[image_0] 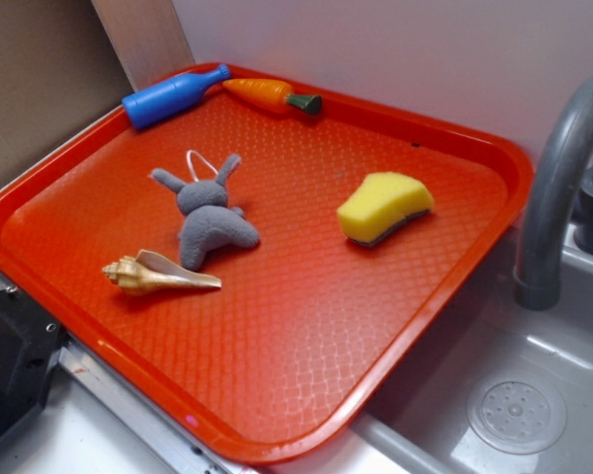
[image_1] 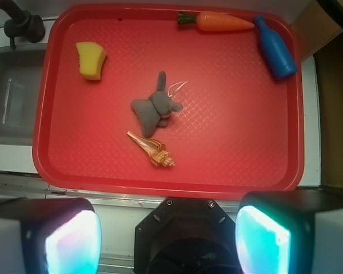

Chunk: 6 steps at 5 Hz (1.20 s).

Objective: Grab the green sponge.

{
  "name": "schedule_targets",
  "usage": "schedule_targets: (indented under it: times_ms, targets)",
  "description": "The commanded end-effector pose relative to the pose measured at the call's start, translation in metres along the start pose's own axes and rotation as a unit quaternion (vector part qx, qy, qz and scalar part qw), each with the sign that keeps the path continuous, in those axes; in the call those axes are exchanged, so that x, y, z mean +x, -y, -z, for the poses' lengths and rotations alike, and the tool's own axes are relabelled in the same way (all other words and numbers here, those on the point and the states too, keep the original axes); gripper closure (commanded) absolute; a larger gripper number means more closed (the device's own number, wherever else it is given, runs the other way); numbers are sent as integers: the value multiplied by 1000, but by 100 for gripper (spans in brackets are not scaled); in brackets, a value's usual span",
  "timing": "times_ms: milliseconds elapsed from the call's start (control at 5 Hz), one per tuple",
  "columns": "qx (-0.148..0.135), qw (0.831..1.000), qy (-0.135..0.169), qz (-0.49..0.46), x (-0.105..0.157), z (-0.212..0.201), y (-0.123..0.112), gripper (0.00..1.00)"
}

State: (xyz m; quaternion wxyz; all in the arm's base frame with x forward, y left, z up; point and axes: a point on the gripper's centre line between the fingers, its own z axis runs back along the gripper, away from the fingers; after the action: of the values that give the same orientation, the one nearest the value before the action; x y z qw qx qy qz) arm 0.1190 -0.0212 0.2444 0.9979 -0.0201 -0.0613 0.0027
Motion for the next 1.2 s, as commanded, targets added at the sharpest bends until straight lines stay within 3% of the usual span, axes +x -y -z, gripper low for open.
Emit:
schedule_targets:
  times_ms: [0, 400, 800, 1000]
  targets:
    - [0, 1000, 0, 0, 0, 0, 0, 0]
    - [-6, 996, 54, -73, 28, 35, 24, 0]
    - [6, 988, 95, -121, 67, 67, 44, 0]
    - [1, 987, 101, -122, 86, 83, 53, 0]
